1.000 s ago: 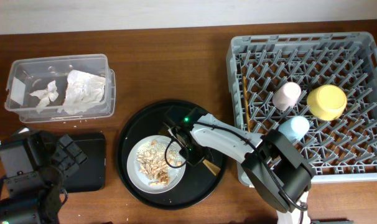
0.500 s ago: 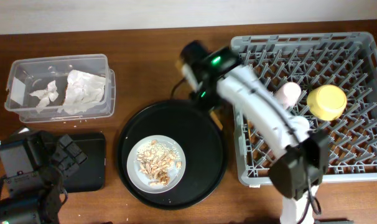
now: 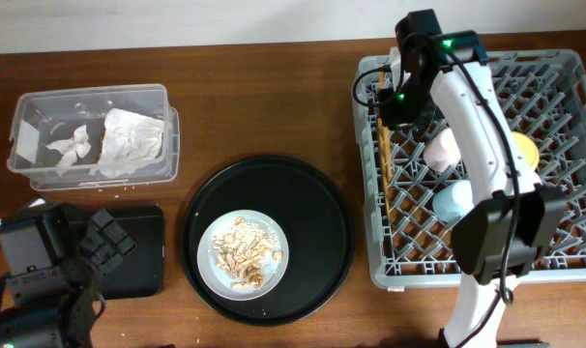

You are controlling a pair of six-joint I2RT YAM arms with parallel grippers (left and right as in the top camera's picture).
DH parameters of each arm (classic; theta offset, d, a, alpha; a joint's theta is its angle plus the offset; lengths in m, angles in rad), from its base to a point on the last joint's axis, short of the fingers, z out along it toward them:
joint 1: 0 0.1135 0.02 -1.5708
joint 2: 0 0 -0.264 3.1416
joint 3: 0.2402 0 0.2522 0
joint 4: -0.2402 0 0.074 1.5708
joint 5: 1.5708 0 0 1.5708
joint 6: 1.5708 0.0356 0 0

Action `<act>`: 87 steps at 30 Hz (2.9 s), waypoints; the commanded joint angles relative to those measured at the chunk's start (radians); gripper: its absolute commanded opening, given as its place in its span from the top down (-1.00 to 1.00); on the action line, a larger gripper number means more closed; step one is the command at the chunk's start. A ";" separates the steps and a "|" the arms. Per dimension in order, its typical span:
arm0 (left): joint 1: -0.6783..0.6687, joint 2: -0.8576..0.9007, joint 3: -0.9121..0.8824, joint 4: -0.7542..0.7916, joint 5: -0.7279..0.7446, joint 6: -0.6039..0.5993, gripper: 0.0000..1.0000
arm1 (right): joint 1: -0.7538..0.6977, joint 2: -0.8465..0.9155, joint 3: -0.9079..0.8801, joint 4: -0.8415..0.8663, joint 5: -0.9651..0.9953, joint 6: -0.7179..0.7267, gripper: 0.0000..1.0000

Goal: Sort waste into correct bins and load items into the dishwasher rack

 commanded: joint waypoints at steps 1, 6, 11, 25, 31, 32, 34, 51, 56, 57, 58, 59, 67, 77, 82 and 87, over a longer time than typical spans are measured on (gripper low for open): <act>0.004 -0.004 0.004 -0.002 0.000 -0.013 -0.98 | 0.003 0.024 -0.058 0.010 -0.013 0.012 0.34; 0.004 -0.004 0.004 -0.002 0.000 -0.013 -0.99 | 0.004 0.024 -0.065 -0.034 -0.069 0.016 0.28; 0.004 -0.004 0.004 -0.002 0.000 -0.012 -0.98 | 0.003 -0.001 -0.064 -0.076 -0.087 0.106 0.28; 0.004 -0.004 0.004 -0.004 0.000 -0.012 -0.98 | -0.004 0.004 -0.136 0.004 0.128 0.169 -0.30; 0.004 -0.004 0.004 -0.004 0.000 -0.013 -0.98 | -0.004 0.003 -0.201 0.056 0.059 0.143 0.11; 0.004 -0.004 0.004 -0.005 0.000 -0.013 -0.98 | -0.004 0.003 -0.201 0.056 0.059 0.143 0.23; 0.004 -0.004 0.004 -0.004 0.000 -0.013 -0.98 | -0.004 0.000 -0.201 0.051 0.059 0.143 0.37; 0.004 -0.004 0.004 -0.004 0.000 -0.013 -0.98 | -0.002 -0.095 -0.074 -0.204 -0.122 0.104 0.56; 0.004 -0.004 0.004 -0.005 0.000 -0.013 -0.98 | 0.036 -0.243 -0.074 -0.251 -0.089 0.093 0.56; 0.004 -0.004 0.004 -0.005 0.000 -0.013 -0.98 | 0.043 -0.291 -0.075 -0.281 -0.031 0.132 0.56; 0.004 -0.004 0.004 -0.005 0.000 -0.013 -0.98 | 0.043 -0.345 -0.075 -0.302 0.007 0.154 0.56; 0.004 -0.004 0.004 -0.005 0.000 -0.012 -0.98 | 0.043 -0.396 -0.075 -0.311 0.028 0.155 0.55; 0.004 -0.004 0.004 -0.005 0.000 -0.012 -0.99 | -0.114 -0.574 -0.082 -0.320 0.228 0.282 -0.97; 0.004 -0.004 0.004 -0.005 0.000 -0.012 -0.98 | -0.332 -0.569 -0.289 -0.253 0.224 0.282 -0.97; 0.004 -0.004 0.004 -0.005 0.000 -0.013 -0.98 | -0.331 -0.555 -0.289 -0.248 0.224 0.282 -0.97; 0.004 -0.004 0.004 -0.005 0.245 -0.013 -0.98 | -0.331 -0.555 -0.289 -0.248 0.224 0.282 -0.97</act>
